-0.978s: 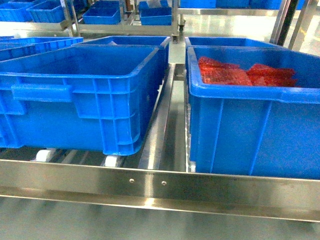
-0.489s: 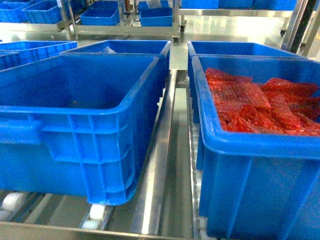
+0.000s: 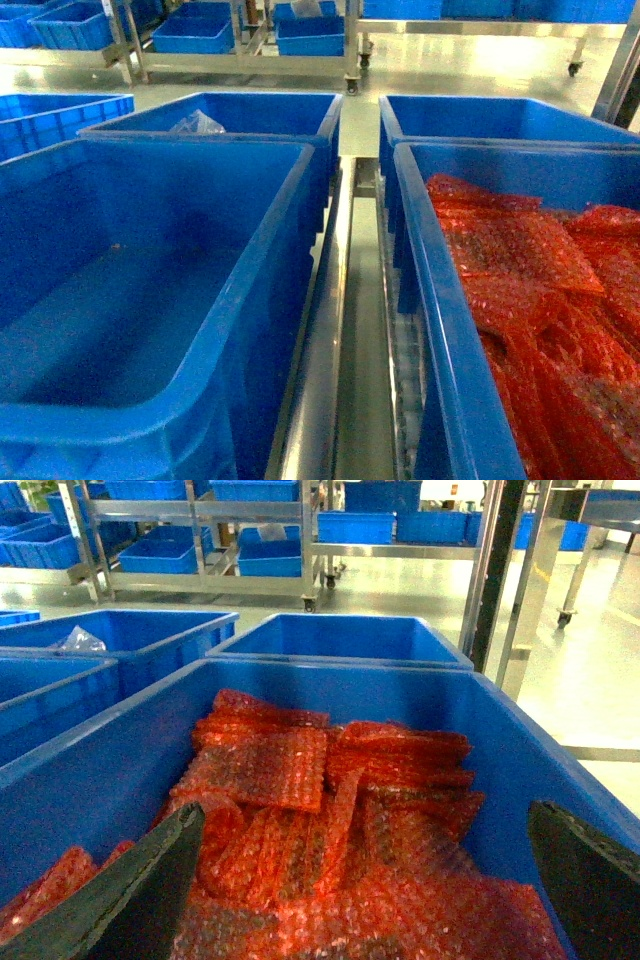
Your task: Pick blue part to blue bin on bottom shelf
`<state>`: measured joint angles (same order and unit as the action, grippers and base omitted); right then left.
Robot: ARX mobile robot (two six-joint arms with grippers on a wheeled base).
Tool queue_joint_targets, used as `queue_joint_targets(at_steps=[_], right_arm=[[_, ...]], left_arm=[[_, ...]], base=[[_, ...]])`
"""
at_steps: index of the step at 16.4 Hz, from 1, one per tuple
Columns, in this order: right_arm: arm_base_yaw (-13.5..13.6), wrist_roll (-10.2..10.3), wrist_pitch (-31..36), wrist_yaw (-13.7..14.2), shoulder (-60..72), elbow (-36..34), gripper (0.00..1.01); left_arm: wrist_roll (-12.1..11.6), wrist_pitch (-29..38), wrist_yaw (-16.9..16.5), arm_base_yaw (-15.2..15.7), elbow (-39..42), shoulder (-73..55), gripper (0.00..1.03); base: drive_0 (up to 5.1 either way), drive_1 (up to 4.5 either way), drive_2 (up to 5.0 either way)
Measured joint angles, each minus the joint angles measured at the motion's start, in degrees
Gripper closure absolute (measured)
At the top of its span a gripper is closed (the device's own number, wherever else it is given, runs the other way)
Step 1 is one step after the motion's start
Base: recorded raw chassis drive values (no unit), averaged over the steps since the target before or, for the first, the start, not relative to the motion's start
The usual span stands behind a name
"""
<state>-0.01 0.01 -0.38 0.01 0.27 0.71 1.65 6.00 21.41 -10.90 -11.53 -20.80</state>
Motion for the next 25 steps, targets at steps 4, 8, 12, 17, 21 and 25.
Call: queue_joint_targets(at_steps=[4, 8, 12, 17, 21, 25], right_arm=[[0.00, 0.00, 0.13, 0.00, 0.00, 0.00, 0.03], [0.00, 0.00, 0.09, 0.00, 0.00, 0.00, 0.03], [0.00, 0.02, 0.09, 0.00, 0.00, 0.00, 0.03], [0.00, 0.00, 0.09, 0.00, 0.00, 0.00, 0.03], [0.00, 0.00, 0.09, 0.00, 0.00, 0.00, 0.03], [0.00, 0.00, 0.09, 0.00, 0.00, 0.00, 0.03]], left_arm=[[0.00, 0.04, 0.02, 0.00, 0.00, 0.04, 0.59], [0.00, 0.04, 0.02, 0.00, 0.00, 0.07, 0.59], [0.00, 0.04, 0.02, 0.00, 0.00, 0.07, 0.59], [-0.02, 0.04, 0.02, 0.00, 0.00, 0.07, 0.59], [0.00, 0.04, 0.02, 0.00, 0.00, 0.07, 0.59], [0.00, 0.04, 0.00, 0.00, 0.00, 0.07, 0.59]], base=[[0.0, 0.00, 0.0], [0.0, 0.00, 0.0], [0.0, 0.00, 0.0], [0.0, 0.00, 0.0], [0.0, 0.00, 0.0], [0.0, 0.00, 0.0]])
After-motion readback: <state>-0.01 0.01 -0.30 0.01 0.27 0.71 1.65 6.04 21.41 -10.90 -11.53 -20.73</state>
